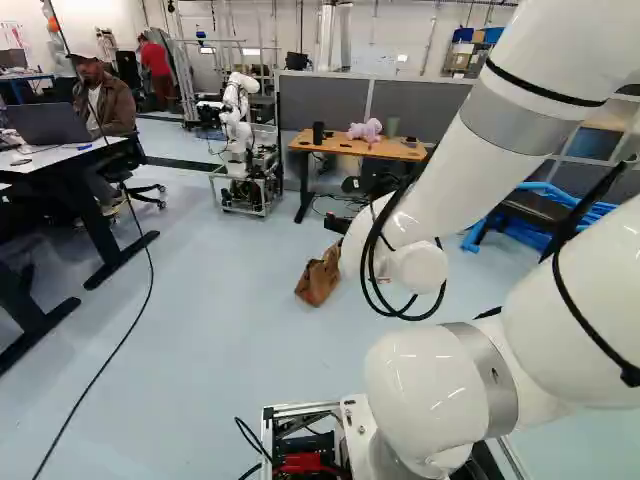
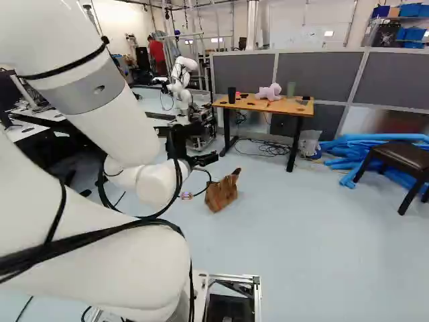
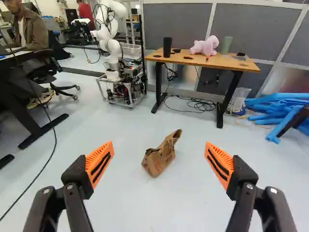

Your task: Pick up the bag on the ground and place it on the table

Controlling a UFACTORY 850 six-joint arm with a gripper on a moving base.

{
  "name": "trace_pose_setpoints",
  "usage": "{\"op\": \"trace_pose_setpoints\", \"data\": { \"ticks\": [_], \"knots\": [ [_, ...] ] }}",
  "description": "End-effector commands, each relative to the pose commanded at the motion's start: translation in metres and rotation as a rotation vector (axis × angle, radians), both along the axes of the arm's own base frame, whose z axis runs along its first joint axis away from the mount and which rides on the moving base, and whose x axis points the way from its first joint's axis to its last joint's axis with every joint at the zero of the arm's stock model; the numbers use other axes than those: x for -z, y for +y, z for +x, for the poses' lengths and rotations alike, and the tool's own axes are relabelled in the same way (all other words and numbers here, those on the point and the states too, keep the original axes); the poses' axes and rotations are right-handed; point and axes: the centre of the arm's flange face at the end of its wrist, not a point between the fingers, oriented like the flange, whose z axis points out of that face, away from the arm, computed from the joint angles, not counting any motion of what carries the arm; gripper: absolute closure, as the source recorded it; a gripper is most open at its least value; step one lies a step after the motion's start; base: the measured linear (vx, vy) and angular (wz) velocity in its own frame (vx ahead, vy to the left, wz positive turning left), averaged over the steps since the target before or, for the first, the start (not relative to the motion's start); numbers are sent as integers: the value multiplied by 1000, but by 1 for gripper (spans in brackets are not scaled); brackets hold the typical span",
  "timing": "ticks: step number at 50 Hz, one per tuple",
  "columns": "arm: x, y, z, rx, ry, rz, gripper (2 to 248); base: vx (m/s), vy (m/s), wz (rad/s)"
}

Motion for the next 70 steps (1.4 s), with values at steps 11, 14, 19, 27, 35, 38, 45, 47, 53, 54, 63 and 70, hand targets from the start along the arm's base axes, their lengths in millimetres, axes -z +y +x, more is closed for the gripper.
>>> {"op": "trace_pose_setpoints", "data": {
  "ticks": [11,14,19,27,35,38,45,47,53,54,63,70],
  "knots": [
    [0,0,0,0,0,0,3,67,0,-5],
    [0,0,0,0,0,0,3,85,-4,-73],
    [0,0,0,0,0,0,3,87,21,-17],
    [0,0,0,0,0,0,3,85,32,-14],
    [0,0,0,0,0,0,3,98,44,-11],
    [0,0,0,0,0,0,3,110,46,-10],
    [0,0,0,0,0,0,3,112,49,-15],
    [0,0,0,0,0,0,3,123,55,-15],
    [0,0,0,0,0,0,3,115,50,-16],
    [0,0,0,0,0,0,3,131,54,-29],
    [0,0,0,0,0,0,3,118,28,-141],
    [0,0,0,0,0,0,3,113,15,-213]
  ]
}}
